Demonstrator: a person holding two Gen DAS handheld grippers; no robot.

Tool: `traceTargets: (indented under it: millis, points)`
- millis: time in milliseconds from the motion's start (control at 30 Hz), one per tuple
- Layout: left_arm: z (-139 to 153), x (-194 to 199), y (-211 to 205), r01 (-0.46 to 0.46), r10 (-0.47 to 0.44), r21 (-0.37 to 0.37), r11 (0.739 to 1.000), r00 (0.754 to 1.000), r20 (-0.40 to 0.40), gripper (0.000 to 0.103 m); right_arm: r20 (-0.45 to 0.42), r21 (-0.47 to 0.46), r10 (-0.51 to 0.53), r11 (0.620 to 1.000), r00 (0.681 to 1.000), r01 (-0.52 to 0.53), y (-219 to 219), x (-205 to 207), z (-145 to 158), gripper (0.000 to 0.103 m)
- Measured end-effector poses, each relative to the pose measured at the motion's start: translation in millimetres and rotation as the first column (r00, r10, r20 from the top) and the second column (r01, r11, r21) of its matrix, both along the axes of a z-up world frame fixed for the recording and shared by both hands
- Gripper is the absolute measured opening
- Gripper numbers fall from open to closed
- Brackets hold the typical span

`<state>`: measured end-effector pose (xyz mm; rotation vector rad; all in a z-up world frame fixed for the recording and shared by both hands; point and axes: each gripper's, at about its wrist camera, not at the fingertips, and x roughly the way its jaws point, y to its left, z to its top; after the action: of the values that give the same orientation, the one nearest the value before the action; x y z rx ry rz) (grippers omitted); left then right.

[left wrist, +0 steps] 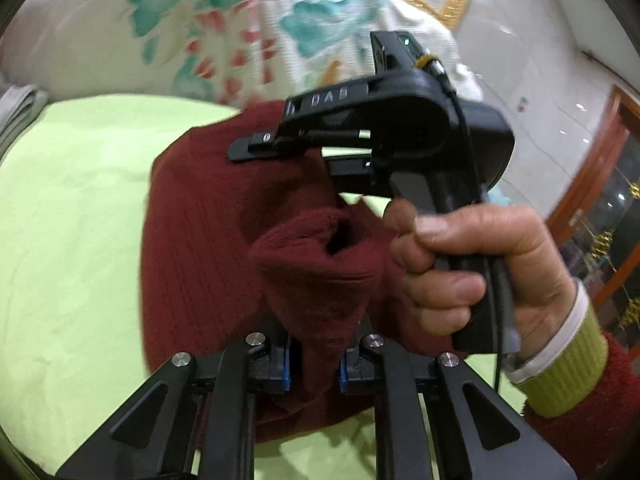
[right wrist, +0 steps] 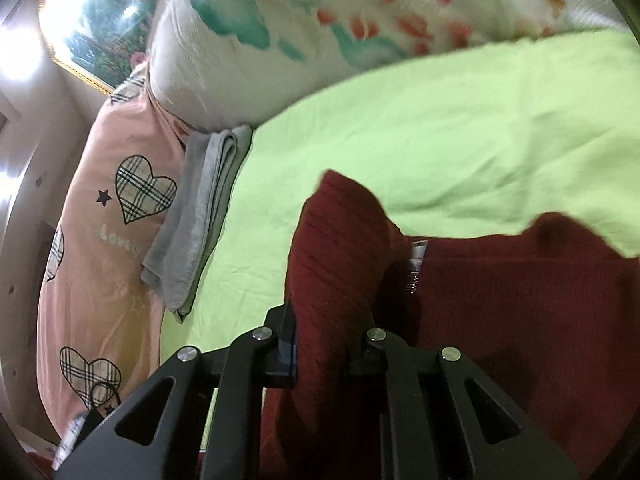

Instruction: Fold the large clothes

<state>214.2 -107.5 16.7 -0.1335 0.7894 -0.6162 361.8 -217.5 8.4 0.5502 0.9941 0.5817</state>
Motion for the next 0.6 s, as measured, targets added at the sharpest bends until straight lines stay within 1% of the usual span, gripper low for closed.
traceTargets:
  millis: [100,167,233,333,400,467,533,600]
  points:
    - [5,-4,-27,0.053,-0.053,-0.01,0.999,0.999,0.006,0.015,0.019,0.003,-0.049,0.999,0.999,0.049,-38,-18,5,0.015]
    - [3,-6,-49,0.092,-0.092,-0.011,0.996,0.996,0.005,0.015,0.02,0.004,-0.101,0.995,0.995,0.101,-69,-30,3,0.014]
    - [-6,-5,-75,0.132,-0.132,-0.005,0.991,0.991,-0.013,0.015,-0.006,-0.003,-0.162,0.987,0.987,0.162,-102,-42,-9,0.015]
    - [-24,-5,-108,0.183,-0.182,0.011,0.983,0.982,-0.058,0.015,-0.068,-0.024,-0.219,0.976,0.973,0.217,-132,-52,-36,0.015]
    - [-32,0,-122,0.197,-0.194,0.022,0.98,0.978,-0.082,0.015,-0.093,-0.017,-0.229,0.973,0.969,0.229,-142,-55,-50,0.015]
    - [-34,5,-129,0.196,-0.193,0.023,0.98,0.977,-0.092,0.015,-0.1,-0.011,-0.236,0.972,0.967,0.236,-149,-57,-60,0.015]
    - [-29,9,-132,0.194,-0.192,0.02,0.981,0.977,-0.094,0.015,-0.079,-0.003,-0.231,0.973,0.97,0.231,-148,-58,-58,0.015]
    - [-26,10,-132,0.197,-0.195,0.022,0.98,0.978,-0.077,0.015,-0.035,-0.005,-0.224,0.975,0.974,0.223,-145,-59,-50,0.015]
